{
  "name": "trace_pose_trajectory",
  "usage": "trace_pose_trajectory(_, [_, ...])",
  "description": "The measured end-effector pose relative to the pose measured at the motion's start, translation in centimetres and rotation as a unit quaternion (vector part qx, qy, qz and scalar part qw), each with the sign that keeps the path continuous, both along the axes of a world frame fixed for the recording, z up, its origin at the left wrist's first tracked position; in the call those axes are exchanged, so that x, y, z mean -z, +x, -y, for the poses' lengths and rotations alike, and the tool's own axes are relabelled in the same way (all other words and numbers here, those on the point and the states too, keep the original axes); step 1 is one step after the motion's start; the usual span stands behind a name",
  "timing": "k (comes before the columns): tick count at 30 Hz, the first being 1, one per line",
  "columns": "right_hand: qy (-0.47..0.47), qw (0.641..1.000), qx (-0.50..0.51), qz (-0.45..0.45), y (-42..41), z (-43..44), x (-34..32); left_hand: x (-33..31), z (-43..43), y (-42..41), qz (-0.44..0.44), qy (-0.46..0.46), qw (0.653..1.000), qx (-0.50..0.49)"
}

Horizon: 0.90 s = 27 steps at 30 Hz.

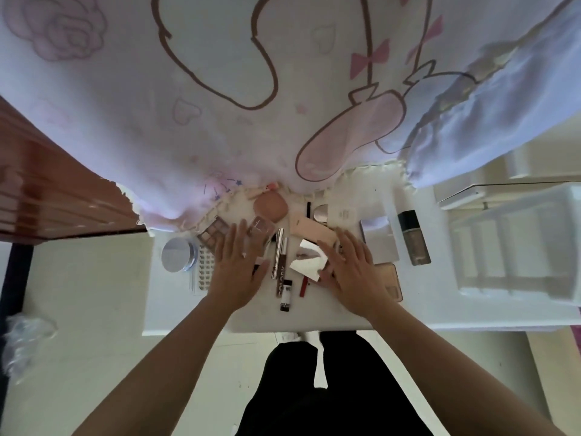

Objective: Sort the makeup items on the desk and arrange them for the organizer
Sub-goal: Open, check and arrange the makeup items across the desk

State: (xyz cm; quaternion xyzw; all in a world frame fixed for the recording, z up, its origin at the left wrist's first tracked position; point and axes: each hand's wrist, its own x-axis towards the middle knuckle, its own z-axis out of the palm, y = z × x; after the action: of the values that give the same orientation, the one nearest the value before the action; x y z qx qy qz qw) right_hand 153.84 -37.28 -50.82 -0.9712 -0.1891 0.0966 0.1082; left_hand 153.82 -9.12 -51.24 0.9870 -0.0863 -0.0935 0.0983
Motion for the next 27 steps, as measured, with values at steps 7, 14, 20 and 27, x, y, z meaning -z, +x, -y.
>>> trace_pose_trajectory(7, [-0.066,0.995,-0.069,0.002,-0.6,0.7,0.8,1.0,1.9,1.8,-0.044,0.023,0.999,-0.01])
trace_pose_trajectory(14, [-0.05,0.997,0.058,0.012,0.3,-1.2,1.0,1.4,1.1,-2.4,-0.017,-0.012,1.0,-0.009])
trace_pose_trajectory(20, [0.012,0.995,0.09,0.032,3.2,-4.9,0.7,1.9,0.0,-5.1,-0.003,-0.033,0.999,-0.029])
trace_pose_trajectory(27, [0.057,0.996,0.015,0.065,6.4,-8.9,1.8,2.8,-1.6,-8.7,0.004,0.009,0.993,-0.121])
